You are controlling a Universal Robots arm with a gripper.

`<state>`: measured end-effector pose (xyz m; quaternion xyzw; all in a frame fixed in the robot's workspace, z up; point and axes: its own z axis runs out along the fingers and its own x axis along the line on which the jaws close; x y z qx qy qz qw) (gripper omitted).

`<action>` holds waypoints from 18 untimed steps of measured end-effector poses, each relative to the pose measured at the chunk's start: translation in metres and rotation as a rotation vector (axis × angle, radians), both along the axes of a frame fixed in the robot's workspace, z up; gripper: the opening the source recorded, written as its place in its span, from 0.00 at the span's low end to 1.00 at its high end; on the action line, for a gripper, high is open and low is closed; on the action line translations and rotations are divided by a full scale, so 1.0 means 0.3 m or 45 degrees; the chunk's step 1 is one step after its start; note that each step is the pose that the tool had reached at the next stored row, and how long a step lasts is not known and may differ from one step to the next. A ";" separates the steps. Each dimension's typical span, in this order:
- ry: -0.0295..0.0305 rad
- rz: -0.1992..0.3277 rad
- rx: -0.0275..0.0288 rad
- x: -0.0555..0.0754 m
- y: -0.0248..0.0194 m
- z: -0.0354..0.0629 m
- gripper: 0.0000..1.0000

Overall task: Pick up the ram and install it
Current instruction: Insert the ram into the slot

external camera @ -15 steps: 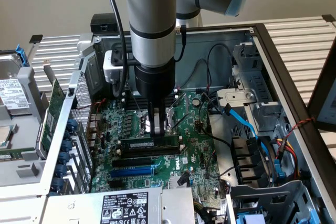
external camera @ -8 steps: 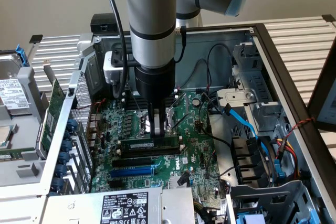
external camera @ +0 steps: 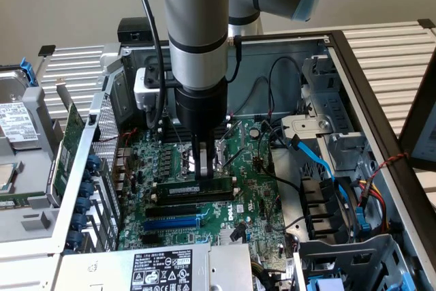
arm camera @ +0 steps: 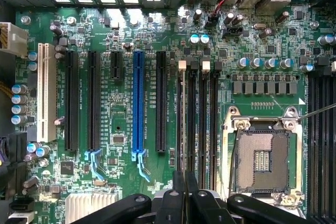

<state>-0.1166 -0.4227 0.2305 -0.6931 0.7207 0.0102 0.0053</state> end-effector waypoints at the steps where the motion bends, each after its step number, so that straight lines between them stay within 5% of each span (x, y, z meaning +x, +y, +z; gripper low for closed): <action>1: 0.0000 0.000 0.0001 0.000 0.000 0.000 0.12; 18: -0.0020 -0.001 -0.0001 -0.004 -0.002 -0.001 0.12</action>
